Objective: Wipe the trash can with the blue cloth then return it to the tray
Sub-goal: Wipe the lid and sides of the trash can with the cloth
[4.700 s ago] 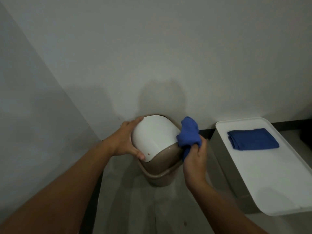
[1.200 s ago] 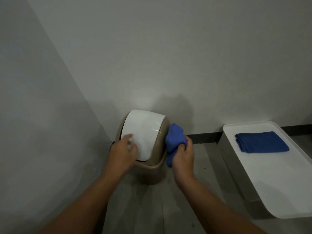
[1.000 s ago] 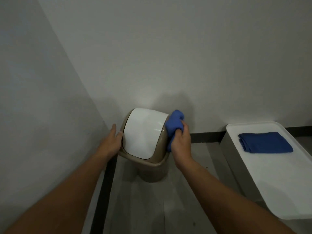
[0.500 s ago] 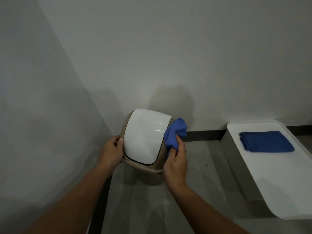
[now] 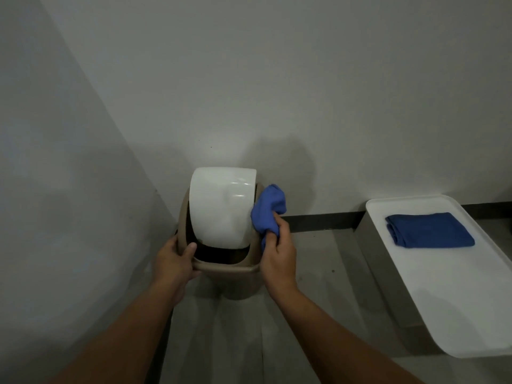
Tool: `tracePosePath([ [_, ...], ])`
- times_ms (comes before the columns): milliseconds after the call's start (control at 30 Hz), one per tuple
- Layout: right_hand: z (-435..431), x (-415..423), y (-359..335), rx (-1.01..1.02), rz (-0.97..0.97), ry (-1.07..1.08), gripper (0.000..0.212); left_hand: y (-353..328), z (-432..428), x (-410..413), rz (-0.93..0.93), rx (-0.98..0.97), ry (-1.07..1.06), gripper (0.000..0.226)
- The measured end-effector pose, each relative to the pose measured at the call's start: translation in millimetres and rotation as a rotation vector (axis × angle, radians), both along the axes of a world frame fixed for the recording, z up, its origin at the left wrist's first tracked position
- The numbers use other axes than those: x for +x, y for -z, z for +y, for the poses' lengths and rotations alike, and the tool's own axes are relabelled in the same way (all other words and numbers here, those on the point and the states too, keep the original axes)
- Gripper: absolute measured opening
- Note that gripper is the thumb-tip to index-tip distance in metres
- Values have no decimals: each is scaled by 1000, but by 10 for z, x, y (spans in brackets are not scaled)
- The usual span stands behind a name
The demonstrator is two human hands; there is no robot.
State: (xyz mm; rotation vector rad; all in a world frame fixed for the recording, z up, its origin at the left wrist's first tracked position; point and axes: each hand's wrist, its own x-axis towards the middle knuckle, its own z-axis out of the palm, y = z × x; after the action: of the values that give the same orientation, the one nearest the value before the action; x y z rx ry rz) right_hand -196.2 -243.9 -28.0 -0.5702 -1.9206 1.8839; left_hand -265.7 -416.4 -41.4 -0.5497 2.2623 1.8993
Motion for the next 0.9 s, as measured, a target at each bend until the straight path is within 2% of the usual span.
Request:
tracePosePath([
  [167, -254, 210, 25, 10, -20, 7, 40, -13, 118, 34, -1, 36, -116, 42],
  [400, -577, 456, 127, 156, -24, -153, 43, -37, 273, 115, -11, 68, -120, 32],
  [533, -692, 522, 110, 65, 28, -258, 33, -6, 236, 139, 10, -82, -62, 10],
  [567, -680, 511, 70, 22, 30, -243, 33, -19, 220, 147, 10, -105, -41, 10],
  [633, -583, 466, -47, -109, 17, -168, 33, -92, 193, 160, 22, -175, 26, 26],
  [733, -305, 366, -268, -214, 26, -33, 29, -272, 134, 111, 122, -382, 67, 49],
  [833, -19, 185, -514, -173, 61, 34, 23, -580, 136, 21, 302, -506, 117, 47],
  [900, 122, 15, -643, -104, 64, 21, 17, -804, 205, -21, 412, -468, 286, 41],
])
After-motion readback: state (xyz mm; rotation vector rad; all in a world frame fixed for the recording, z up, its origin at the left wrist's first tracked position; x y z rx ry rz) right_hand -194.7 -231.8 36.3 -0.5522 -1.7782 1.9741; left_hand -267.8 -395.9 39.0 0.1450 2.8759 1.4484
